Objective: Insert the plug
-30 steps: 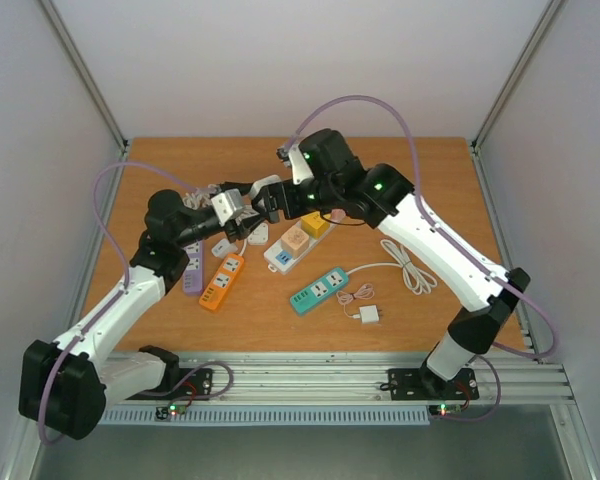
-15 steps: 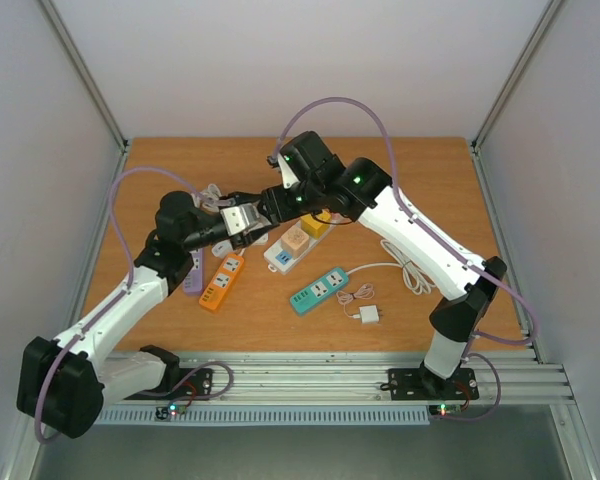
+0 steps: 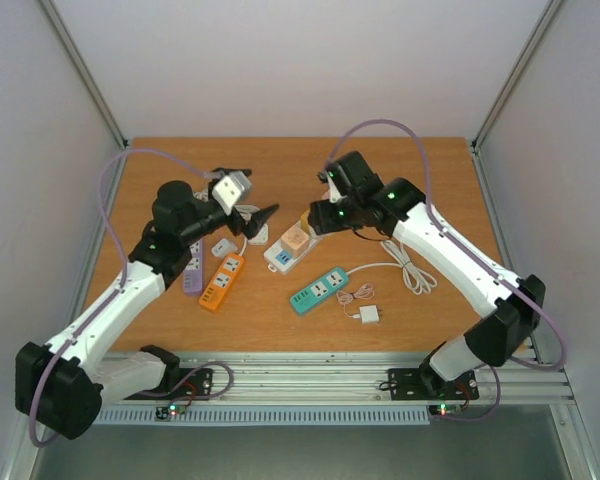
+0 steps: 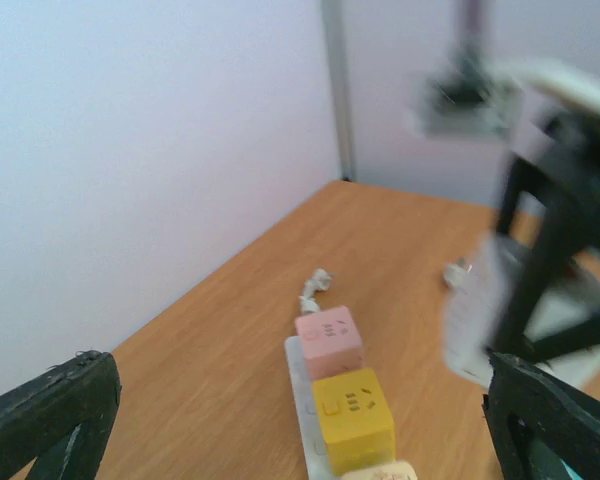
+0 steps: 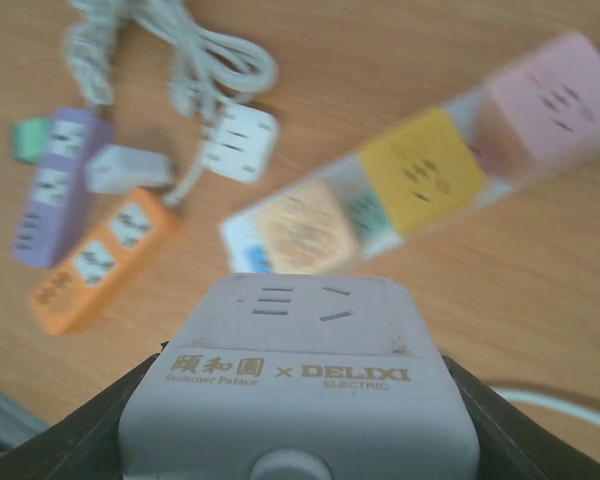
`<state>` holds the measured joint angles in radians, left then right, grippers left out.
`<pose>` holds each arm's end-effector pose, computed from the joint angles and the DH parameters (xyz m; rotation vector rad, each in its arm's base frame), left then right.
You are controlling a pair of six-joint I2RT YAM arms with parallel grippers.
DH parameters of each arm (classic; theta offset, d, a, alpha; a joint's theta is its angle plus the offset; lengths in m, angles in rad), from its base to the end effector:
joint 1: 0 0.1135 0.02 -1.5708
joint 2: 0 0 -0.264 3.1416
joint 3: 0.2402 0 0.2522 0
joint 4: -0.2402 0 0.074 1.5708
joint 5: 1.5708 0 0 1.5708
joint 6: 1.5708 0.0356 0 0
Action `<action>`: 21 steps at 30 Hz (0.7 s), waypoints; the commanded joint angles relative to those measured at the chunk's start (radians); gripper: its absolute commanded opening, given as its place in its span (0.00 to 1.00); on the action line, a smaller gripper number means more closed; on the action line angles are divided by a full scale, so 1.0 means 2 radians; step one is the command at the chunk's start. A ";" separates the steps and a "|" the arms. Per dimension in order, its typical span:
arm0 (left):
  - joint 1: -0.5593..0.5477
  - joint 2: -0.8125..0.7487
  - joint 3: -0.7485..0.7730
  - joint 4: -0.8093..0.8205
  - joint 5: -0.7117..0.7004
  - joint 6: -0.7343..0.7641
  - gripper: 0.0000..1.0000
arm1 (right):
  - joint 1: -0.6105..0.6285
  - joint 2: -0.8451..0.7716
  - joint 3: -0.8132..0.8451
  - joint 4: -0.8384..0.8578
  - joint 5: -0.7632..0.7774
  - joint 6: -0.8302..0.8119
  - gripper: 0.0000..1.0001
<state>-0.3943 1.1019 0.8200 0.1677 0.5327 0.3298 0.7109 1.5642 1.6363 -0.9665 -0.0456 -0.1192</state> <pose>0.2300 -0.1153 0.3266 0.9571 1.3968 -0.4960 0.2466 0.2145 0.3695 -1.0222 2.2704 0.3096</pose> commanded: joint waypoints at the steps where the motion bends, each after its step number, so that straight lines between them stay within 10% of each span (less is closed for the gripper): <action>1: 0.000 -0.003 0.081 -0.077 -0.123 -0.171 0.99 | -0.024 -0.054 -0.097 0.044 0.001 -0.015 0.46; 12: 0.008 -0.036 0.226 -0.438 -0.237 -0.300 0.99 | -0.009 -0.086 -0.245 0.090 -0.021 -0.063 0.46; 21: 0.008 -0.142 0.151 -0.477 -0.302 -0.240 0.99 | 0.013 -0.051 -0.268 0.130 -0.035 -0.080 0.46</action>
<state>-0.3809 0.8795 1.1904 -0.7650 0.0395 -0.2005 0.7311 1.4345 1.1179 -0.7815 -0.0868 -0.2493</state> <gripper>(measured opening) 0.995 0.624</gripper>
